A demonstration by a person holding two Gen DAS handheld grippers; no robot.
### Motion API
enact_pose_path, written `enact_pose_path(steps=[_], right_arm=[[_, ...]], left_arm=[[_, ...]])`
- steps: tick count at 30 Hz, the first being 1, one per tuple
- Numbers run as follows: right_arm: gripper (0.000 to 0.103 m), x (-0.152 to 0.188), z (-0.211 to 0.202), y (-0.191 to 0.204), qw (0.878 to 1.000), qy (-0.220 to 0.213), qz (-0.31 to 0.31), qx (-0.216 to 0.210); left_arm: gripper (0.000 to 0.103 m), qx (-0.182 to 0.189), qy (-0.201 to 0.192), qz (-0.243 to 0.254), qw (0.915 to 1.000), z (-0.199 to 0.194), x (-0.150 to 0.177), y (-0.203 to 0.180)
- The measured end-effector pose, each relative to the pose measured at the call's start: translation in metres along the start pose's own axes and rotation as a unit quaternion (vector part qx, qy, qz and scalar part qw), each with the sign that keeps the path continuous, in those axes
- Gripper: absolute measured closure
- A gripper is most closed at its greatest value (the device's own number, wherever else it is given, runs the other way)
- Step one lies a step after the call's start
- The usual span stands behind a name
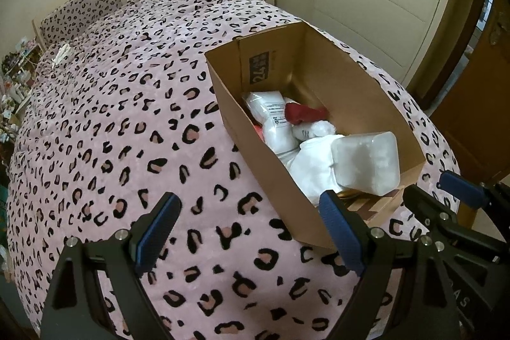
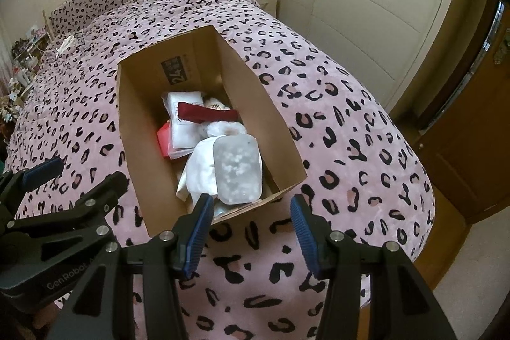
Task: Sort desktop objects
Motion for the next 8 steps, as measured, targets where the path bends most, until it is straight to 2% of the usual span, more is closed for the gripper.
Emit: enact_pose_path(steps=[8], right_arm=[[0.051, 0.0004, 0.0001, 0.003, 1.0, 0.0, -0.005, 0.005]], left_arm=[[0.013, -0.009, -0.006, 0.005, 0.9999, 0.0006, 0.0015, -0.0001]])
Point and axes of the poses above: each gripper's, at about its wrist camera, not at the fingertips, and z roughly the way its jaws point, y to its left, x to its underside, the point moved 1 cm from there along z, roughly the way its jaws point, and after that the axes turned 9 degrees about x, right-handed, at the moved point
